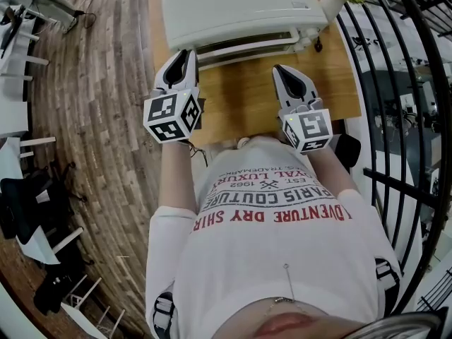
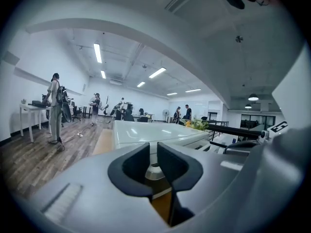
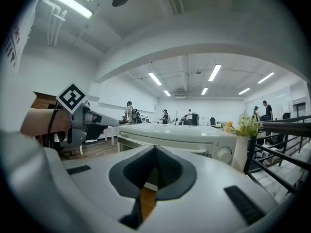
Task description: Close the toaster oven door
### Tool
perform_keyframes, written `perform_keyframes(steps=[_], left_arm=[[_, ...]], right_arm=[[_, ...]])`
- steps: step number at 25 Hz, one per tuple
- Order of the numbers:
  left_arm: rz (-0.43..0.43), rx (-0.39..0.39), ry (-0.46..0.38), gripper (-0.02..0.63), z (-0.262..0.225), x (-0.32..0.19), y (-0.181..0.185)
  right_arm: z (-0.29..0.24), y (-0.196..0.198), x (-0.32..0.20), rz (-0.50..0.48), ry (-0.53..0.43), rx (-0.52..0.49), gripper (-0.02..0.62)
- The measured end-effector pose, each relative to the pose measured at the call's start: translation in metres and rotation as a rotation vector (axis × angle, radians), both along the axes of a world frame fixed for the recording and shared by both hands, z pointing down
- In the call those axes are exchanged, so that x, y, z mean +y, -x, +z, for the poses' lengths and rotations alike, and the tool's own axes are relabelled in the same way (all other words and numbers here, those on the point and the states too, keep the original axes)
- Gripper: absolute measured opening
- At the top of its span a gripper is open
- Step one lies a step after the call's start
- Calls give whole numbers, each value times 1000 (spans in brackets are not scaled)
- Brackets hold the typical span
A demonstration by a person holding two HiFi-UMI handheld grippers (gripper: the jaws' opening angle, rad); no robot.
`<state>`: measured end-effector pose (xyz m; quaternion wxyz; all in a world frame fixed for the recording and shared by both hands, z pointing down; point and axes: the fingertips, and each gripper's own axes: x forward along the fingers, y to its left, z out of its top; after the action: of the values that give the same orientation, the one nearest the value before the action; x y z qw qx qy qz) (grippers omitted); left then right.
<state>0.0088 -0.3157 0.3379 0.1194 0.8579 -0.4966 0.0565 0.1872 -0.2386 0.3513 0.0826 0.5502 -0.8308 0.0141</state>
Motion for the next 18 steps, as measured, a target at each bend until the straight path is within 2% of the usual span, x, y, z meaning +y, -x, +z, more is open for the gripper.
perform_keyframes(steps=[3,6,13,18], left_arm=[[18,-28,-45,32,-8,14,-1],[53,-17,-84,12,-8,29,-6],[84,-10,-112,12,8,54,-12],[75,-4,-131,11,16,66,-14]], right_arm=[[-5,4,2,-39,-21,-8,-12],[-9,7,3,-67,-34,-9,-12],[-8,4,-2,-83,-29,-8,-12],[-5,5,0,-103,-28,-3,-12]])
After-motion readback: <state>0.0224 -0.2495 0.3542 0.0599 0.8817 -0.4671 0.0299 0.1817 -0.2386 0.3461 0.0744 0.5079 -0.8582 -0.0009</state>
